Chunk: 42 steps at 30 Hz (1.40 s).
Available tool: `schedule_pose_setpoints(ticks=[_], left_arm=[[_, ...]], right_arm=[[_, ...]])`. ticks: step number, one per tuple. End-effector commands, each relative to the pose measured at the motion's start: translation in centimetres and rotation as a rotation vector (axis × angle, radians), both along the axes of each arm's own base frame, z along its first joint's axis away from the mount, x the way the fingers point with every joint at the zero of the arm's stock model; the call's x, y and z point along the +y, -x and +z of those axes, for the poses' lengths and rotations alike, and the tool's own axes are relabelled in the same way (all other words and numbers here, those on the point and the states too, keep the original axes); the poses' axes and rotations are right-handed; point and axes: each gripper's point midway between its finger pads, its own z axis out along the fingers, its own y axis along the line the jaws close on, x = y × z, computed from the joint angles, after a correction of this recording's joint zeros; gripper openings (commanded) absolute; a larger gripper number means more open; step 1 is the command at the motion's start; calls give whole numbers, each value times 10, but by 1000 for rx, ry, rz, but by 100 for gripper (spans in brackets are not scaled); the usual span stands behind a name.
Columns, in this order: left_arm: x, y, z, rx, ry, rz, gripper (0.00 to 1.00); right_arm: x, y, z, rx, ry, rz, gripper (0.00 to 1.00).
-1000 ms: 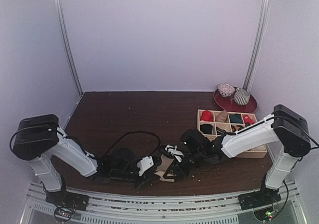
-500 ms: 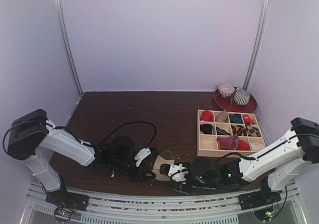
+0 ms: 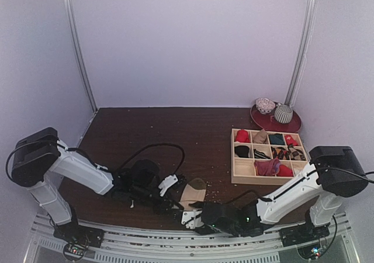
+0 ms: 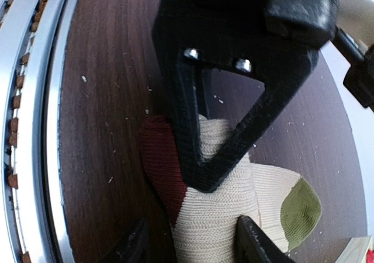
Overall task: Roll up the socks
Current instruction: Roll the sock at the center of the board.
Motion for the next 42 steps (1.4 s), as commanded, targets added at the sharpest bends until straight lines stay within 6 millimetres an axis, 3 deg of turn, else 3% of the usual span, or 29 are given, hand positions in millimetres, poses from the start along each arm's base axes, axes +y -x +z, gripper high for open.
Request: schedule_pose_setpoints(ticks=[1,3,6,12,17,20,22,26,30,34,39,42], left_arm=[[18,22,-21,83,-71,-48,0],[18,23,-19,74,-64,-57,0],[18,20,-8,23,-37,-62,0],[23,-5,41,-239,69,-9,38],[26,-6,102,-474,303,-6,54],[34,7,115,-570,428,-39,62],[36,8,108,-596,436,-52,63],[32,11,74,-546,385,-77,69],[22,25,60,-498,410,-130,71],[9,27,38,-486,336,-163,70],[7,24,15,-467,264,-164,69],[5,22,4,-455,229,-164,63]], right_arm=[[-10,-13,-20,32,41,-68,41],[-15,-16,-27,89,43,-96,30],[-28,-20,-38,179,24,-135,24],[-21,4,-47,578,-134,-79,22],[-11,31,-57,904,-185,-30,22],[-10,44,-57,1061,-196,-14,22],[-15,42,-62,1112,-185,-54,22],[-26,32,-71,1154,-166,-136,22],[-33,21,-80,1157,-144,-197,22],[-36,17,-89,1155,-107,-223,22],[-40,18,-95,1165,-82,-225,22],[-41,18,-96,1177,-83,-223,22]])
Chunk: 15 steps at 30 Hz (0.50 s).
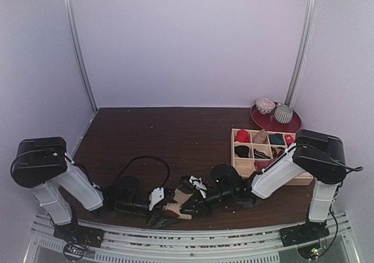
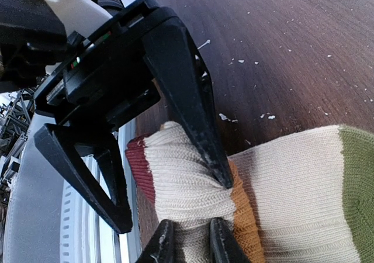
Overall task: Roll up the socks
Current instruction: Roll the sock at the center of the board.
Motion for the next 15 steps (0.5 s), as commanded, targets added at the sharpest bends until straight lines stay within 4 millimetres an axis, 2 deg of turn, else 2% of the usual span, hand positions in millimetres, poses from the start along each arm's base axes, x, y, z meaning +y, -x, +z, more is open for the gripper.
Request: schedule_pose_setpoints(ticks=[1,5,10,13,14,15], left_arm=[[-10,1,-11,-11,-31,-21,59],[-5,-3,-32,35,-96,20,46],[6,-2,-58,105,-171,68,0],[11,-3,-66,142,-205,99,0],[12,-4,-69,154,-219,118,0],[14,-6,-72,166,-234,137,0]], right_arm=[[-64,29,-92,182,365,-16,22],[-65,27,-92,181,366,-14,22],[-66,27,-91,176,366,-10,22],[-63,21,-80,137,343,-15,27],[-62,14,-72,99,334,-31,30],[-59,7,-57,47,304,-44,31]])
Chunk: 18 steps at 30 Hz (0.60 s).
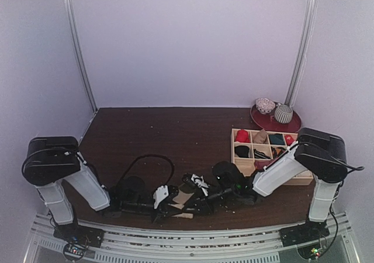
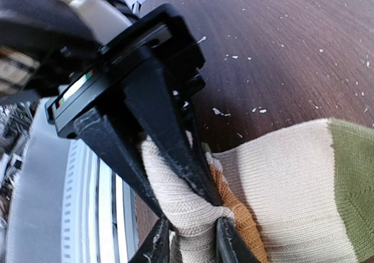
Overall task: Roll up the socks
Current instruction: Roll the sock at the center of the board.
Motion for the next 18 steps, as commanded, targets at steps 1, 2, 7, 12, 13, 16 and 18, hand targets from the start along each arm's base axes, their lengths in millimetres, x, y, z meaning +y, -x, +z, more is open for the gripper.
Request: schedule_pose_setpoints(ticks=[1,2,7,12,13,16,18], left_arm=[[26,8,-61,158,-242,79,0],[28,7,-65,182,-266,98,0],[28,6,-75,335,-340,163,0],[34,12,-74,547,-320,179,0],[36,12,-74,561,-323,182,0],[36,15,-74,593,-331,173,0],[34,17,-72,603,-324,155,0]], right_arm=[[-50,6,-44,-22,270,-65,34],[-48,0,-26,-78,226,-78,37],[-47,-2,25,-394,138,-79,56],[-49,6,29,-645,206,-77,59],[-50,4,29,-701,225,-88,62],[-51,1,20,-814,297,-94,71],[-48,-4,14,-859,336,-98,73]])
